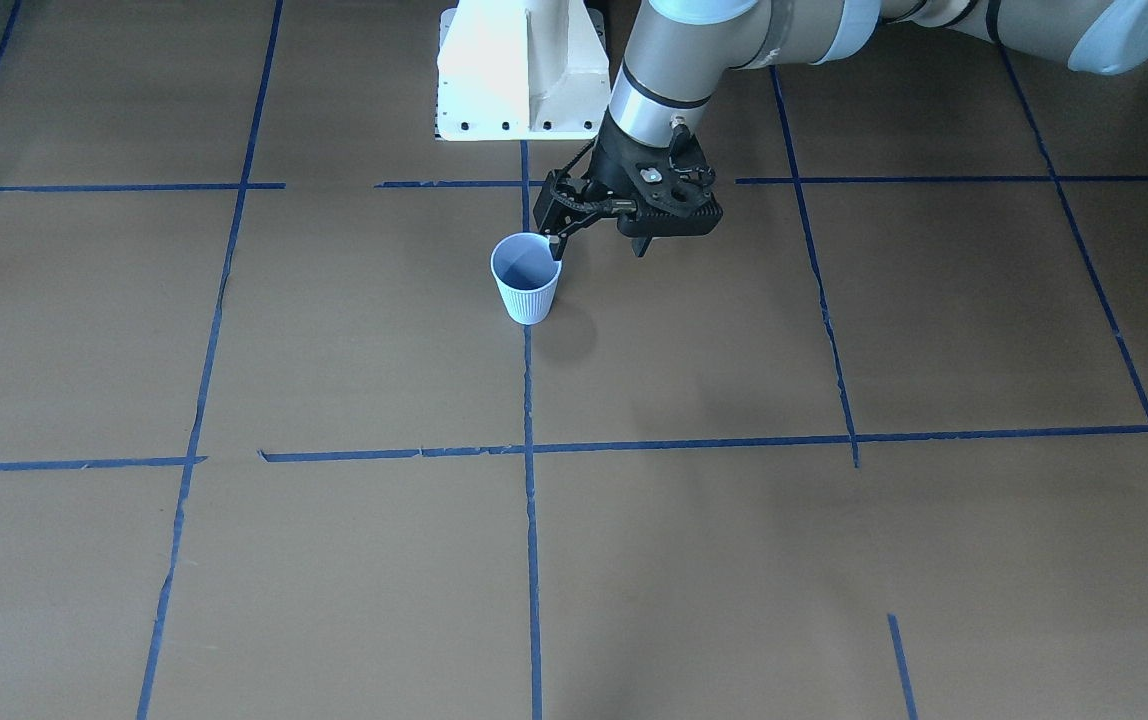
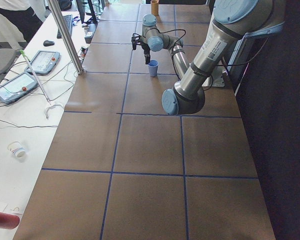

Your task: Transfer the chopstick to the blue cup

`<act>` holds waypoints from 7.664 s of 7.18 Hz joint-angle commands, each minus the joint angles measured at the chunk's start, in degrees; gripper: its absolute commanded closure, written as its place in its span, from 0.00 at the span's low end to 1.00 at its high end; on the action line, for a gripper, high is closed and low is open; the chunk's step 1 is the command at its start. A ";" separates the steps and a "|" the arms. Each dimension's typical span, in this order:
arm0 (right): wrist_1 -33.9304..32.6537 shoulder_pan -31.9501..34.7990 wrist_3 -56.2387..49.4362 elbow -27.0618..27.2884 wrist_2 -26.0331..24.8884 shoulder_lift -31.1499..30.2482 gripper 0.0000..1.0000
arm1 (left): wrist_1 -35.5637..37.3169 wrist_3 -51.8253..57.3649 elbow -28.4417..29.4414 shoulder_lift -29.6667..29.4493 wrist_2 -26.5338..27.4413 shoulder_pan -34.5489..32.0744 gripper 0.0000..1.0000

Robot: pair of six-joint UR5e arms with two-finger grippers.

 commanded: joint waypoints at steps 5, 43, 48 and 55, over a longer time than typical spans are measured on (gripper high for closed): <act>-0.29 0.01 0.45 -1.74 0.23 0.24 1.00 | -0.07 0.12 -1.18 2.16 0.81 -0.12 0.00; 11.23 -51.64 80.52 22.63 7.70 36.18 0.00 | -8.33 27.33 -6.18 25.43 -3.47 -14.43 0.00; 11.23 -32.39 44.73 24.80 3.57 7.98 0.00 | -6.24 70.17 -2.78 37.84 -16.39 -35.74 0.00; 8.96 -11.85 1.07 10.30 3.65 -1.51 0.00 | 0.72 91.26 5.24 41.36 -25.12 -51.80 0.00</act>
